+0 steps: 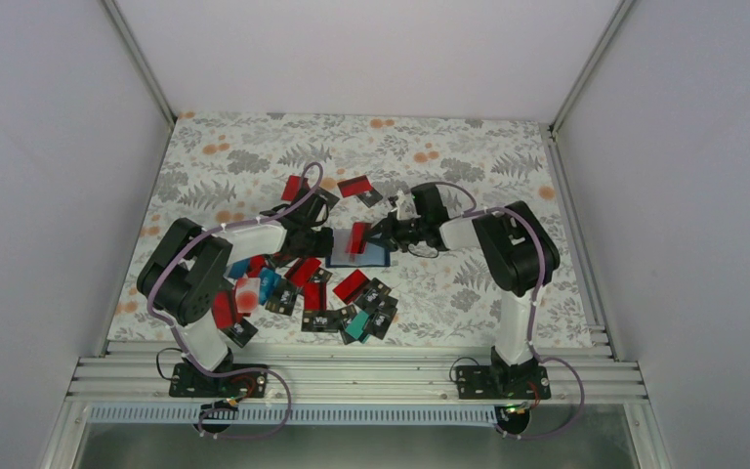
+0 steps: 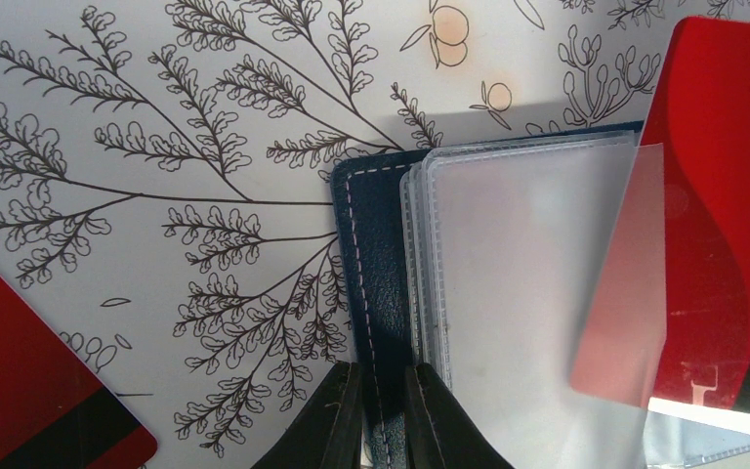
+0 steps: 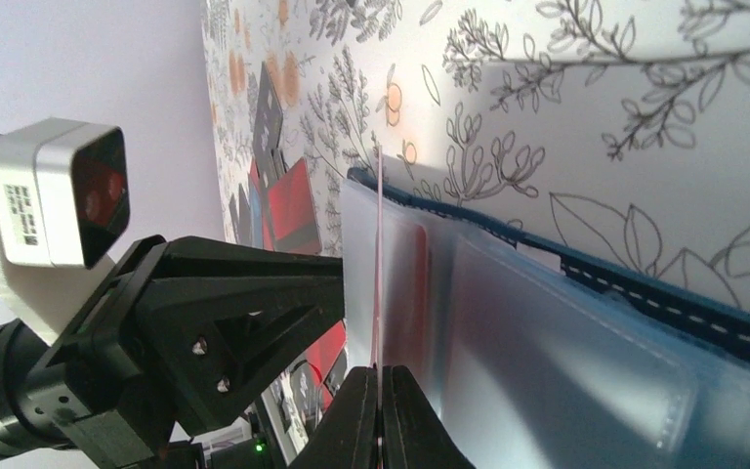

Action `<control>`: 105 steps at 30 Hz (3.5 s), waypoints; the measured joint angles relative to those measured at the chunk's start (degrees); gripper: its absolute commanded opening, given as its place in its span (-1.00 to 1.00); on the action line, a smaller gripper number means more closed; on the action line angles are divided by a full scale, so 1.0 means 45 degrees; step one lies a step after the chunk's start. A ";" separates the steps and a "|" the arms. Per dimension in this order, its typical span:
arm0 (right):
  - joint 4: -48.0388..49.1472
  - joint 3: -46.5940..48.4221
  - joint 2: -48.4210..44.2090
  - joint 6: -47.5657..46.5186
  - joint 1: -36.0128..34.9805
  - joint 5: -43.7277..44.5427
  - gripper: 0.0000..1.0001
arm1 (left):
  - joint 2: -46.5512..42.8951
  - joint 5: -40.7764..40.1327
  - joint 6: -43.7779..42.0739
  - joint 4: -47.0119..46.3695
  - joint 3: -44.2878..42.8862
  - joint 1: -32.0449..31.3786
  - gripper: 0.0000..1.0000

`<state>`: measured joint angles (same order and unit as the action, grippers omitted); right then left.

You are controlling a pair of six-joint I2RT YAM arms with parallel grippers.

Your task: Put the credit cards into the card holder

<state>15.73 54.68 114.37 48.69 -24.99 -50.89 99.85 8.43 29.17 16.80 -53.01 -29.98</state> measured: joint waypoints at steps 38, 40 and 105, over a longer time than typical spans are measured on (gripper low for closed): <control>-0.1734 0.1676 0.1389 -0.1171 -0.0612 -0.1268 -0.91 | -0.0063 0.0005 0.0000 -0.0204 0.0155 0.0000 -0.72; -0.2093 0.1870 0.1433 -0.1525 -0.0612 -0.1341 -0.91 | -0.0063 0.0005 0.0000 -0.0204 0.0155 -0.0005 -0.72; -0.7762 0.4250 0.0835 -0.5654 -0.0753 -0.0078 0.64 | -0.0612 -0.0622 -0.0053 0.1501 -0.0019 -0.0029 -0.62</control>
<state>-19.20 73.80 118.13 23.24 -28.38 -51.24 97.10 5.63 28.93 23.55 -53.10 -30.11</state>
